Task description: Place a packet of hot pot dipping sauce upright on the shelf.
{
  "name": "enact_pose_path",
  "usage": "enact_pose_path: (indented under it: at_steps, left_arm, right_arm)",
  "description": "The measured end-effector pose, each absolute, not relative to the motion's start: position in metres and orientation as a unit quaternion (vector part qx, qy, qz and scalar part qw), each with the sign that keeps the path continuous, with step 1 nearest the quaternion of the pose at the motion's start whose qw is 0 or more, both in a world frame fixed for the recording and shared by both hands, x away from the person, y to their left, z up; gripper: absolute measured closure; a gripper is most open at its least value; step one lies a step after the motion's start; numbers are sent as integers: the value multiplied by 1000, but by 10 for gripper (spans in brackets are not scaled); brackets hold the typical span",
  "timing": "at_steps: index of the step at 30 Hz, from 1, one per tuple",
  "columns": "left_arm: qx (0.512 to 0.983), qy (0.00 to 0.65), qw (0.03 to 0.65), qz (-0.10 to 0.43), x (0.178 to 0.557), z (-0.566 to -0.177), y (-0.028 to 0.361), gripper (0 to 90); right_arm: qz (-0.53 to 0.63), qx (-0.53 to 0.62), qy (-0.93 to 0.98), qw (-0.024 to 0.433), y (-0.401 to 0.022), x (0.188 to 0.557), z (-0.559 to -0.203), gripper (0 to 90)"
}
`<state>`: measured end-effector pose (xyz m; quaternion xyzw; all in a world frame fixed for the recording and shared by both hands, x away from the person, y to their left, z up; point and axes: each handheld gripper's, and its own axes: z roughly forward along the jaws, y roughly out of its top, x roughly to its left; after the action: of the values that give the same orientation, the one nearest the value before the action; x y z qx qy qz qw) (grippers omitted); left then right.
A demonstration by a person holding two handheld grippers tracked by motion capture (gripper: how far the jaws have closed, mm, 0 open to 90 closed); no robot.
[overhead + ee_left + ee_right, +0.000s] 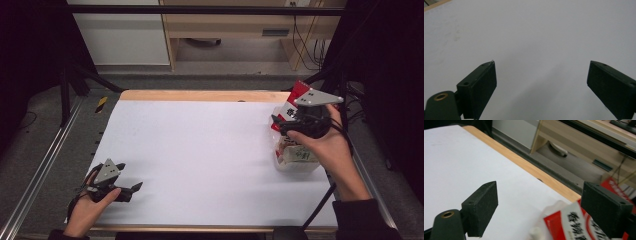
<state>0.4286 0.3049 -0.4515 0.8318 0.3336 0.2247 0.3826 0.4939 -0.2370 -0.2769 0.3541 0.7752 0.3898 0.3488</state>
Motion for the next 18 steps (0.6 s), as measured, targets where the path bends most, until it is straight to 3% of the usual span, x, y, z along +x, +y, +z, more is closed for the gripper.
enact_pose_path:
  at_steps: [18]
  left_arm:
    - [833, 331, 379, 230, 428, -451, 305, 84]
  right_arm:
    - [412, 319, 795, 311, -169, 470, -320, 109]
